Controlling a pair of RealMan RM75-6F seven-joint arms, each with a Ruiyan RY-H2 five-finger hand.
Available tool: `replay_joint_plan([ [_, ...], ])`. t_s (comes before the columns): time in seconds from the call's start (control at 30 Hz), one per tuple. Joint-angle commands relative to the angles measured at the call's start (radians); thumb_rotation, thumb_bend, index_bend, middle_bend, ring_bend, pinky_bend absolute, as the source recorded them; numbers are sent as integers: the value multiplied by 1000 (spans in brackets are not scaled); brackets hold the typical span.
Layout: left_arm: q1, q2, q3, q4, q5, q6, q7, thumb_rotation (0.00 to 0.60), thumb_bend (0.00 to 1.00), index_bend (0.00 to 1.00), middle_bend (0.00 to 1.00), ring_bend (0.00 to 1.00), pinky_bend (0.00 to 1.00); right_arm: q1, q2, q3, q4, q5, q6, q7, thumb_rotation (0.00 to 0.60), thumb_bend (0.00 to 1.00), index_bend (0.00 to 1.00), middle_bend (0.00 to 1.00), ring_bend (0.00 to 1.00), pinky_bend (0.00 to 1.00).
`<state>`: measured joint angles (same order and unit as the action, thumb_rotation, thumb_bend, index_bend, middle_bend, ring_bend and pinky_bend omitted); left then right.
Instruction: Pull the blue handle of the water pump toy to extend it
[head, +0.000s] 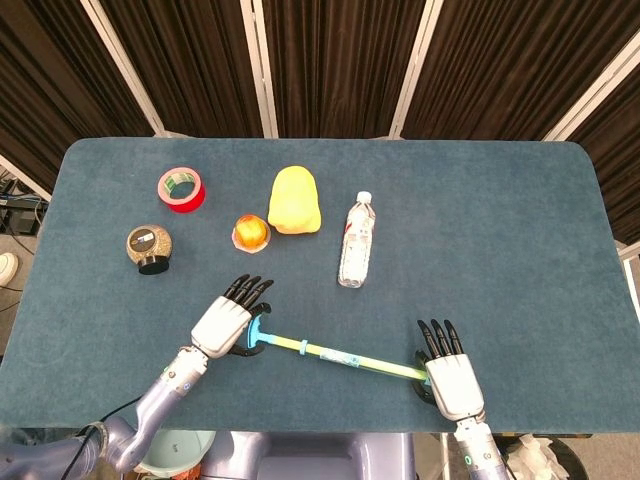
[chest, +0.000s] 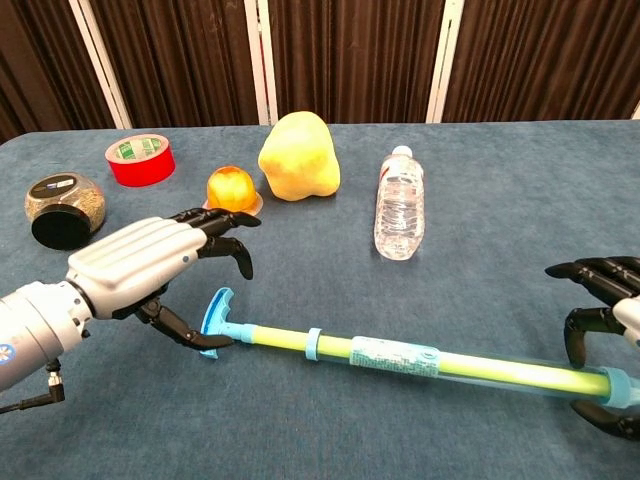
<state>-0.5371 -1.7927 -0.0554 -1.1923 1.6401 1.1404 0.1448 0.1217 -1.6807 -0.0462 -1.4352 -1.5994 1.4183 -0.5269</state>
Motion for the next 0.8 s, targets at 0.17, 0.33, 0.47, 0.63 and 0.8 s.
replay_joint_plan([
  [0.17,-12,-28,-1,17,-22,-18,19,600,124,371,37,14,59,-1,6,-4,-16,-8,1,-7,600,380,683,106,11,0],
  [0.33,-20,-50,-2,39,-39,-32,44,600,154,419,39,14,59,0,9,-6,-22,-13,0,-5,600,381,683,106,12,0],
  [0.47,-26,-66,-7,55,-61,-50,71,600,177,440,52,14,59,-1,17,-6,-31,-19,6,4,600,381,683,106,15,0],
  [0.63,-31,-84,-7,73,-78,-67,103,600,263,497,58,14,59,-4,29,-15,-42,-38,19,14,600,384,685,107,17,0],
  [0.8,-29,-88,2,67,-73,-49,124,600,490,596,84,14,59,-7,43,-17,-61,-51,32,14,600,387,701,115,22,0],
])
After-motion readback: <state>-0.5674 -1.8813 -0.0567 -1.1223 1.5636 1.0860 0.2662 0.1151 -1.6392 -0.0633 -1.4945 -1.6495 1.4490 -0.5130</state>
